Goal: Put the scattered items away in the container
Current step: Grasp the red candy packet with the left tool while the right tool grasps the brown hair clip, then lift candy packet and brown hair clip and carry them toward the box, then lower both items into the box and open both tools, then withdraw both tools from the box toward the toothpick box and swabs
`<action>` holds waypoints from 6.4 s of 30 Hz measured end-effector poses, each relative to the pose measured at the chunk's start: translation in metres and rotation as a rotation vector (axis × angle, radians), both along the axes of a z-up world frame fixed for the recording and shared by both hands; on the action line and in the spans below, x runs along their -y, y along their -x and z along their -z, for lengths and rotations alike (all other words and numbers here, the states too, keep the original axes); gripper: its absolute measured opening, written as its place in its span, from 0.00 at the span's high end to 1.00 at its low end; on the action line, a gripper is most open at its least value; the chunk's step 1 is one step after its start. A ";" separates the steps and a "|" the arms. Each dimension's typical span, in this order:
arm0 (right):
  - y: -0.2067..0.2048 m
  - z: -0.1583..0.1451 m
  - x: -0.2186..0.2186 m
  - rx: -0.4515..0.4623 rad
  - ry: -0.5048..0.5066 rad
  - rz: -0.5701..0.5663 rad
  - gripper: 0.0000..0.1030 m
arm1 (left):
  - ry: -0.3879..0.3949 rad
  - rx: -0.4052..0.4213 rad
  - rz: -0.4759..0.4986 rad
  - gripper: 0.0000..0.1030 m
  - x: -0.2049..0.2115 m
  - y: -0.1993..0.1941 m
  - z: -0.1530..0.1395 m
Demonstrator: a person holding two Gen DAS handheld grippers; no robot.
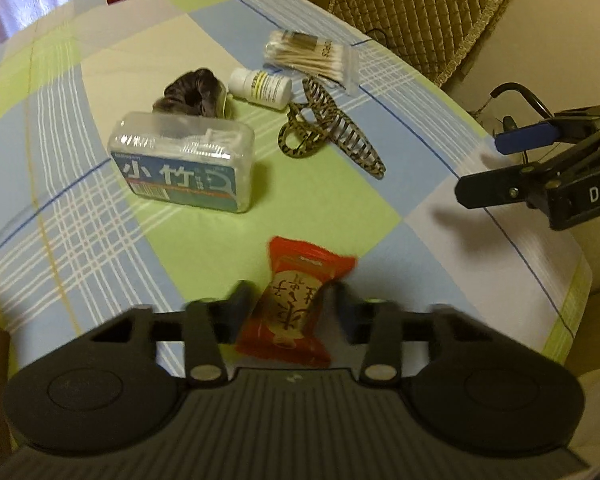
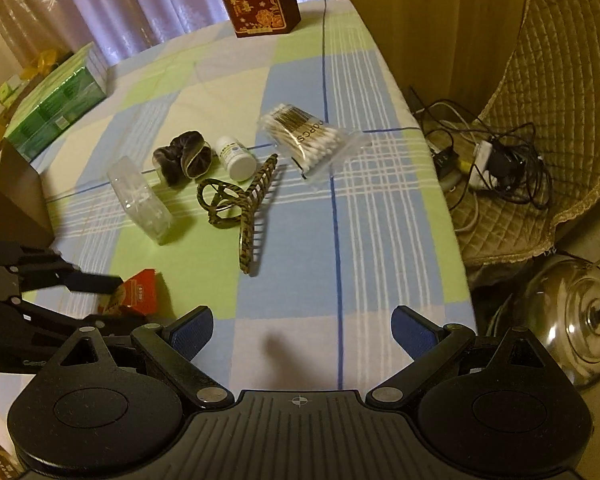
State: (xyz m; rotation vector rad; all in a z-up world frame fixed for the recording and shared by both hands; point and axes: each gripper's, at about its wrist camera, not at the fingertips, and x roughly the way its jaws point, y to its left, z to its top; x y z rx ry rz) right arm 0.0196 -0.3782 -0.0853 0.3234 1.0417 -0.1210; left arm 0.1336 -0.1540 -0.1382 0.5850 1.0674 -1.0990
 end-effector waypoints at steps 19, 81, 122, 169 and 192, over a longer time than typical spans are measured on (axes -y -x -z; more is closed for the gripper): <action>-0.072 0.032 -0.031 0.115 0.032 -0.099 0.03 | -0.007 0.031 -0.345 0.77 -0.046 -0.059 -0.010; -0.173 -0.042 -0.391 0.225 -0.076 -0.927 0.60 | 0.038 0.225 -0.959 0.79 -0.363 -0.103 -0.129; -0.190 0.002 -0.416 0.126 0.147 -0.953 0.09 | -0.100 0.068 -0.985 0.32 -0.361 -0.135 -0.063; -0.076 -0.058 -0.265 0.305 0.049 -0.803 0.00 | -0.015 0.181 -1.076 0.01 -0.279 0.004 -0.132; -0.017 -0.048 -0.130 0.213 0.068 -0.539 0.00 | 0.010 0.135 -0.831 0.01 -0.165 0.034 -0.114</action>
